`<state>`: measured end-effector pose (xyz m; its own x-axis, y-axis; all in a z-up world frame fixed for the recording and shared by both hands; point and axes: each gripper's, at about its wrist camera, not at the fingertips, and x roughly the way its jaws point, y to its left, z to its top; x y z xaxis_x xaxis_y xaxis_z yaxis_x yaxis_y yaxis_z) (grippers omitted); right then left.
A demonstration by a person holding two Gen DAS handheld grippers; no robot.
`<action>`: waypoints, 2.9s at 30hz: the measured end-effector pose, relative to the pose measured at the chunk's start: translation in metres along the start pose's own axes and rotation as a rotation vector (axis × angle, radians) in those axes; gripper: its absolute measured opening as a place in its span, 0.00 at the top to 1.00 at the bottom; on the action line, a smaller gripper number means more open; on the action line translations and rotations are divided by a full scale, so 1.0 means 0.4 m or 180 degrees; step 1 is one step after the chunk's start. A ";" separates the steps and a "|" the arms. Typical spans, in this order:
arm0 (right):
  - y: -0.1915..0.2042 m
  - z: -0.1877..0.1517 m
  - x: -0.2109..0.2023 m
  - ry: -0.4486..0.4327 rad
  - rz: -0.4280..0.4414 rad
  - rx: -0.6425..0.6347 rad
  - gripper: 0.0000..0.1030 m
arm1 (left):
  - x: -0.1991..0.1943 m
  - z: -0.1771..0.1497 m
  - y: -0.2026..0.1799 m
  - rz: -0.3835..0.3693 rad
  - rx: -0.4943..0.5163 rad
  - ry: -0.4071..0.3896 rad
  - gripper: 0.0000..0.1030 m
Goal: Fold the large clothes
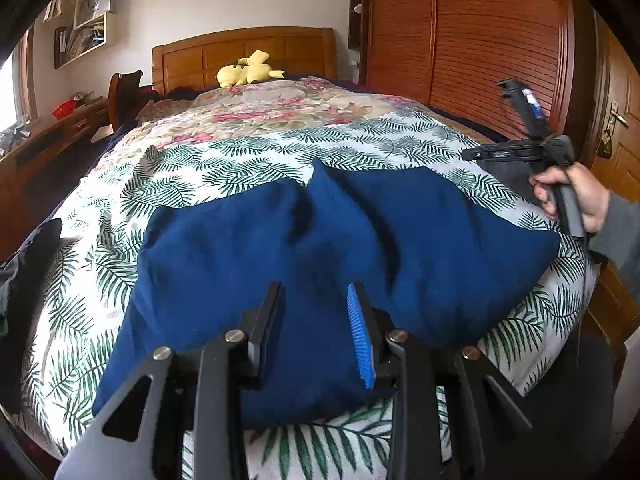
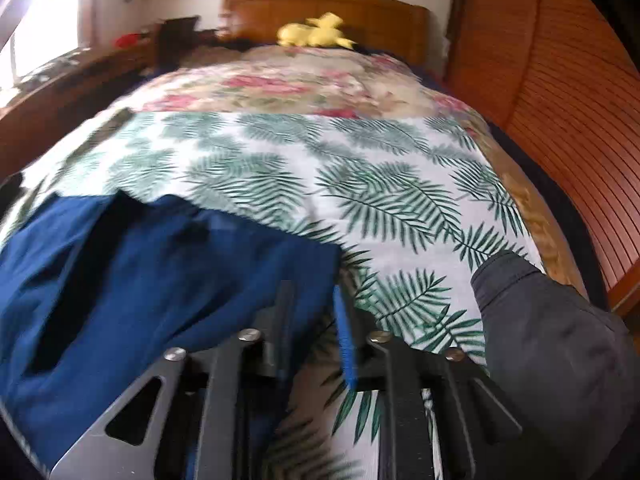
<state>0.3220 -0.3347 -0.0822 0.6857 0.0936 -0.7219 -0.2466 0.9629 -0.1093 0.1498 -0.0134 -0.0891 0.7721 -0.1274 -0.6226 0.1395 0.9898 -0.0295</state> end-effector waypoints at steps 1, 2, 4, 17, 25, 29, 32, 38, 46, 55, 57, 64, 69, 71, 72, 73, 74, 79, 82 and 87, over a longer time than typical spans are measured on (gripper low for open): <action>0.005 -0.012 -0.027 -0.0037 0.0048 -0.0025 0.60 | -0.003 -0.002 -0.005 0.0008 0.0002 0.0005 0.70; 0.011 -0.017 -0.038 -0.0060 0.0086 -0.0033 0.50 | -0.005 -0.004 -0.009 0.0011 -0.0005 0.0018 0.70; 0.025 -0.045 -0.084 -0.0114 0.0208 -0.0067 0.47 | -0.006 -0.012 -0.015 -0.0013 -0.0039 0.0049 0.70; 0.157 -0.243 -0.196 -0.0003 0.0476 -0.0082 0.36 | 0.039 -0.071 -0.062 -0.0152 0.0071 0.0233 0.70; 0.119 -0.322 -0.160 0.0284 0.0396 0.0389 0.31 | 0.076 -0.107 -0.041 -0.0266 0.0068 0.0351 0.70; 0.110 -0.343 -0.163 0.0333 0.0520 0.0657 0.31 | 0.081 -0.120 -0.033 -0.0338 0.0029 0.0331 0.69; 0.123 -0.346 -0.168 0.0359 0.0529 0.0653 0.31 | 0.082 -0.124 -0.033 -0.0349 0.0021 0.0308 0.69; 0.142 -0.349 -0.154 0.0413 0.0772 0.0724 0.31 | 0.083 -0.126 -0.024 -0.0382 -0.0008 0.0291 0.69; 0.146 -0.319 -0.178 0.0085 0.0930 0.0792 0.73 | 0.035 -0.115 0.001 -0.0340 -0.0055 0.0197 0.68; 0.279 -0.153 -0.292 -0.0569 0.1219 0.0605 0.82 | -0.110 -0.106 0.119 -0.0182 -0.0224 -0.0109 0.68; 0.346 -0.104 -0.306 -0.0646 0.1311 0.0470 0.83 | -0.136 -0.112 0.156 -0.0122 -0.0275 -0.0144 0.68; 0.649 0.037 -0.305 -0.0756 0.1788 -0.0038 0.84 | -0.230 -0.145 0.270 0.0111 -0.0439 -0.0275 0.68; 0.825 0.062 -0.254 -0.0536 0.1959 -0.0235 0.77 | -0.262 -0.165 0.311 0.0254 -0.0505 -0.0290 0.68; 0.850 0.058 -0.263 -0.0582 0.1956 -0.0308 0.67 | -0.266 -0.169 0.317 0.0273 -0.0513 -0.0289 0.68; 0.853 0.057 -0.274 -0.0648 0.1956 -0.0337 0.62 | -0.267 -0.169 0.318 0.0276 -0.0517 -0.0292 0.68; 0.848 0.054 -0.287 -0.0725 0.1966 -0.0358 0.62 | -0.266 -0.168 0.320 0.0277 -0.0520 -0.0296 0.68; 0.837 0.051 -0.297 -0.0780 0.1967 -0.0378 0.62 | -0.264 -0.165 0.320 0.0271 -0.0524 -0.0303 0.68; 0.771 0.023 -0.267 -0.0616 0.1748 -0.0483 0.62 | -0.239 -0.142 0.301 0.0186 -0.0498 -0.0297 0.68; 0.735 -0.014 -0.207 -0.0438 0.1446 -0.0571 0.62 | -0.213 -0.125 0.287 0.0140 -0.0458 -0.0263 0.68; 0.697 -0.083 -0.121 -0.0158 0.1348 -0.0654 0.62 | -0.157 -0.094 0.254 0.0142 -0.0356 -0.0135 0.67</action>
<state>0.1975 -0.0790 -0.1005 0.5262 0.4841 -0.6991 -0.6386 0.7679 0.0510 0.0921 0.0977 -0.0824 0.8018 -0.0832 -0.5918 0.0361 0.9952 -0.0910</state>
